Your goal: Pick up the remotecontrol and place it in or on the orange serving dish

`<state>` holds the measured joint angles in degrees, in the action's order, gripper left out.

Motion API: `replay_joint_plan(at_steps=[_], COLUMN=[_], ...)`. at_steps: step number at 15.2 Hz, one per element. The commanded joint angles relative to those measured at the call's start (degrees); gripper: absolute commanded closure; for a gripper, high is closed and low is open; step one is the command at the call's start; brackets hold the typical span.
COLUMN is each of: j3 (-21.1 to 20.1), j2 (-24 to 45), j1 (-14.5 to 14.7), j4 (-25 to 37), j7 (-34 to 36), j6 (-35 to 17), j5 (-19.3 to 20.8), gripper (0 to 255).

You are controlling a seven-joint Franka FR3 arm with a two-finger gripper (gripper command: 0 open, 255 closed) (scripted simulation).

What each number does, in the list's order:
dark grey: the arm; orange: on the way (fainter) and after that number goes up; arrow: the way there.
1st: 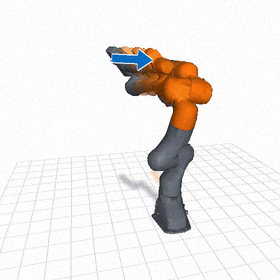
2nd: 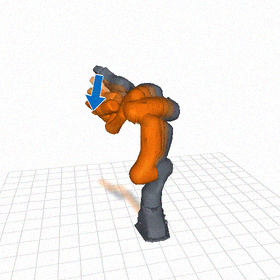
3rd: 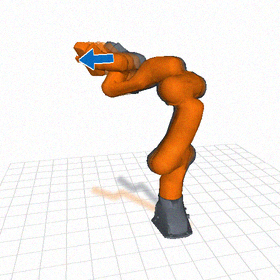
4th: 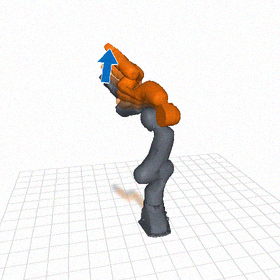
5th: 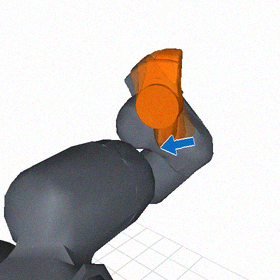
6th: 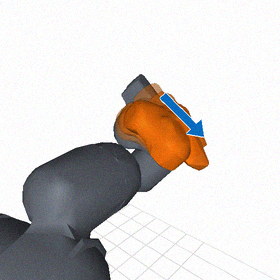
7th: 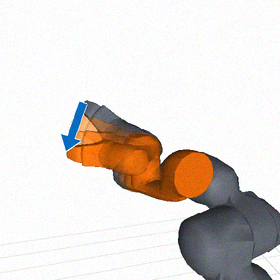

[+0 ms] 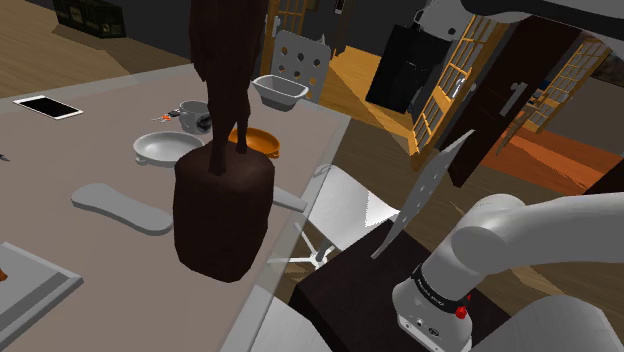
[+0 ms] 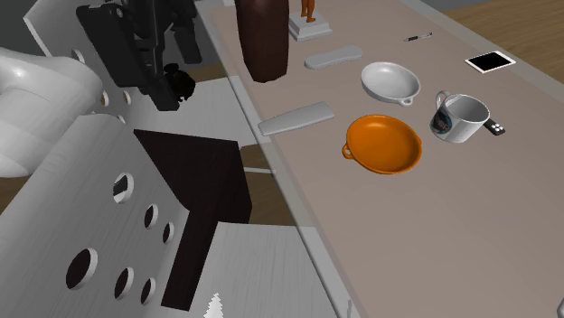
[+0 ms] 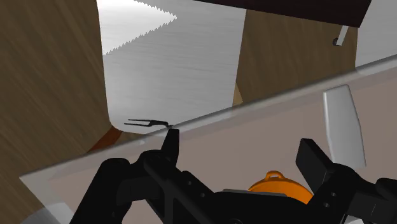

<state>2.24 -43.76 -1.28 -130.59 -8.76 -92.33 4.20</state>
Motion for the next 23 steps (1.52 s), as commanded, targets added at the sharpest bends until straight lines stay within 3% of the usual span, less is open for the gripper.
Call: replay_joint_plan(at_steps=[1,12,23], j3=[0.0,-5.4,-11.4], j2=[0.0,10.7,26.8], j1=[0.0,5.8,11.1], j4=[0.0,-6.7,-7.1], j7=[0.0,0.9,1.6], j6=[0.0,-15.4,-30.1], j5=[0.0,-4.1,-6.6], gripper=[0,0,0])
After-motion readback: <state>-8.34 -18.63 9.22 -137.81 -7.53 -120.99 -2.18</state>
